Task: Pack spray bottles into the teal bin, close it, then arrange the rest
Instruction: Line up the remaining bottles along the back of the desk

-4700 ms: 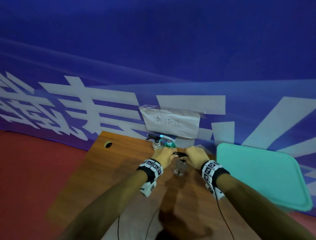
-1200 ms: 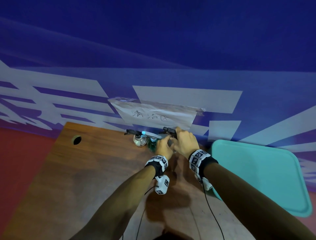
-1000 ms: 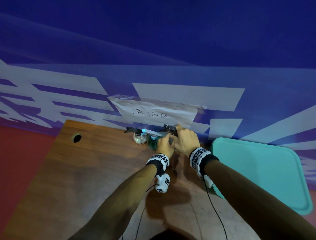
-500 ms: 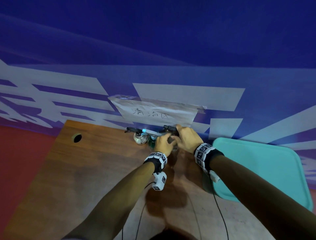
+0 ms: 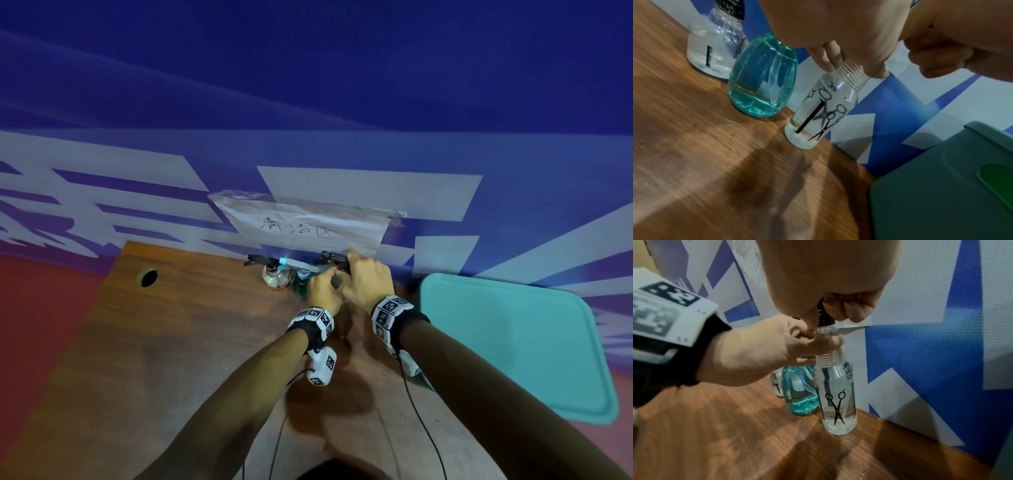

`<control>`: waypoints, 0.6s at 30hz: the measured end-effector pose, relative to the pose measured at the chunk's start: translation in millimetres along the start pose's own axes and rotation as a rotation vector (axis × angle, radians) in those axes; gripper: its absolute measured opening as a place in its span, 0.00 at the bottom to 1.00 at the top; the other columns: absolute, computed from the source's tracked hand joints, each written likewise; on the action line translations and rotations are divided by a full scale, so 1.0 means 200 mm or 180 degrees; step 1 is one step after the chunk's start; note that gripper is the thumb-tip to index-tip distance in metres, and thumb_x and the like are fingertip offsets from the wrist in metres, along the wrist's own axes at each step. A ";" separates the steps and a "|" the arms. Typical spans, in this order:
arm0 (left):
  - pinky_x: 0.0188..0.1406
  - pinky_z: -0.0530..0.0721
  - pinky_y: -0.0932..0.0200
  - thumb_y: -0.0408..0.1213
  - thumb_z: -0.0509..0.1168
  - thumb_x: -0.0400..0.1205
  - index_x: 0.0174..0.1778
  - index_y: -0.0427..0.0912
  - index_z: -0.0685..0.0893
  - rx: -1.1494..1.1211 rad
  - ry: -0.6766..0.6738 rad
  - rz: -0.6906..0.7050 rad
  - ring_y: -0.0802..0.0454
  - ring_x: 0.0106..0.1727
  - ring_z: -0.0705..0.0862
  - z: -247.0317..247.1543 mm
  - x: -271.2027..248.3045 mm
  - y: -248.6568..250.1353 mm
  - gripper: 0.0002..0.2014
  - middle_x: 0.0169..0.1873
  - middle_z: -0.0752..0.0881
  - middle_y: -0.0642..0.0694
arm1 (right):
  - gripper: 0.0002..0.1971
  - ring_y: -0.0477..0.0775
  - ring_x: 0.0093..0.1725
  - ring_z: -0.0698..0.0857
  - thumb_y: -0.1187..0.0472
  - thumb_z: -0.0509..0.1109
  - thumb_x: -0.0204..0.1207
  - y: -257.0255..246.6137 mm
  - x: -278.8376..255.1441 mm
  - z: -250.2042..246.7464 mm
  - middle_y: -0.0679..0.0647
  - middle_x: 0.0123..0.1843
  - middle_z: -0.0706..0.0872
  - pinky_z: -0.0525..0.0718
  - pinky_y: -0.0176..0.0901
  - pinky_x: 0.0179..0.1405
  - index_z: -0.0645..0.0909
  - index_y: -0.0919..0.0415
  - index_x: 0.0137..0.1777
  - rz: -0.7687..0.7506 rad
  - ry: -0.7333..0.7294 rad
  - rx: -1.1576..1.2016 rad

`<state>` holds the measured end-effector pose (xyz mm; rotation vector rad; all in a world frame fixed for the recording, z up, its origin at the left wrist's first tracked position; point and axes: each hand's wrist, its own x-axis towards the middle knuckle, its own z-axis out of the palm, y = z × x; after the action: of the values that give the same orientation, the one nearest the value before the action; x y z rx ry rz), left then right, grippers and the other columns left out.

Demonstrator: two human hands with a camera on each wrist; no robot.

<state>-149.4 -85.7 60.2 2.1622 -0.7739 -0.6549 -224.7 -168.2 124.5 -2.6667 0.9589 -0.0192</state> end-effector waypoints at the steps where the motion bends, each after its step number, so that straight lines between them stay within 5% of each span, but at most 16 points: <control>1: 0.35 0.79 0.57 0.24 0.69 0.76 0.39 0.43 0.83 -0.0006 0.0009 -0.0008 0.44 0.36 0.82 0.00 0.00 0.00 0.08 0.35 0.88 0.43 | 0.18 0.67 0.46 0.89 0.47 0.68 0.77 0.00 0.00 0.00 0.58 0.45 0.89 0.83 0.52 0.44 0.73 0.57 0.60 0.0003 0.0004 -0.0007; 8: 0.43 0.84 0.55 0.27 0.68 0.79 0.55 0.40 0.88 -0.0072 -0.0047 -0.0150 0.44 0.45 0.85 -0.01 0.00 0.03 0.11 0.45 0.90 0.42 | 0.18 0.66 0.49 0.89 0.48 0.68 0.80 0.03 0.01 0.01 0.58 0.48 0.89 0.83 0.52 0.45 0.72 0.56 0.62 -0.0010 -0.0053 0.0037; 14: 0.49 0.88 0.48 0.26 0.67 0.77 0.55 0.41 0.86 -0.0174 -0.0206 -0.0320 0.40 0.50 0.88 -0.02 -0.02 0.04 0.13 0.47 0.90 0.42 | 0.16 0.66 0.51 0.88 0.52 0.69 0.81 0.01 -0.02 -0.01 0.58 0.54 0.88 0.85 0.55 0.48 0.69 0.54 0.63 0.0216 -0.0165 0.0272; 18: 0.54 0.85 0.54 0.28 0.63 0.81 0.64 0.43 0.85 -0.0294 -0.0407 -0.0320 0.47 0.52 0.85 -0.13 -0.09 0.12 0.16 0.52 0.86 0.51 | 0.23 0.63 0.49 0.88 0.45 0.71 0.79 -0.02 -0.10 0.00 0.55 0.59 0.84 0.80 0.50 0.42 0.66 0.50 0.66 0.0310 0.0010 0.0414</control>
<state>-152.5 -74.8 97.4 2.1011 -0.6904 -0.8711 -237.1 -153.1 127.6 -2.5000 1.0502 -0.0623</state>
